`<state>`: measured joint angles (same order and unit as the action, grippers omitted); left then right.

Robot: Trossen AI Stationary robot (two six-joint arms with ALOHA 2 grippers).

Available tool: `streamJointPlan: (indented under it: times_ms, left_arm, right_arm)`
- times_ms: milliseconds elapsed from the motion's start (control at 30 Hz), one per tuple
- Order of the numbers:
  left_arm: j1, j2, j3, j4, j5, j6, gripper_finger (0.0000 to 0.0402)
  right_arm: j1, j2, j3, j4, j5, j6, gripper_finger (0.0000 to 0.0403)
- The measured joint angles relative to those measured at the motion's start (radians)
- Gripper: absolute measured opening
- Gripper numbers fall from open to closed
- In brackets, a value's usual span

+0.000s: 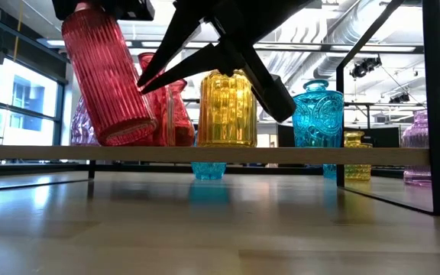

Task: Sort vases onto shelf
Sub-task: Put the red vase on the shelf aligned with the other red vases

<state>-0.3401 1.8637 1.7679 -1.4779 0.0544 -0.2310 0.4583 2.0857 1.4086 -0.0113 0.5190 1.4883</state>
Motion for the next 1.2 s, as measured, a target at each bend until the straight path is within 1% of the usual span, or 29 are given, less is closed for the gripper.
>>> streamJointPlan:
  times_ms: [300,400,667,1200]
  left_arm:
    - [0.0,0.0,0.0,0.016,-0.004,0.0,0.0211]
    - [0.001,0.0,0.0,0.028,-0.001,-0.003,0.0211]
    - [0.007,0.003,0.064,0.041,-0.008,-0.006,0.0212]
    - [0.006,0.003,0.065,0.041,-0.009,-0.003,0.0212]
  right_arm:
    - [0.0,0.0,0.0,0.0,0.003,0.003,0.0]
    - [-0.001,0.0,0.0,0.005,0.004,0.006,0.0]
    - [-0.001,-0.004,0.003,0.029,0.004,0.003,0.0]
    - [-0.001,-0.003,0.002,0.031,0.004,-0.004,0.0]
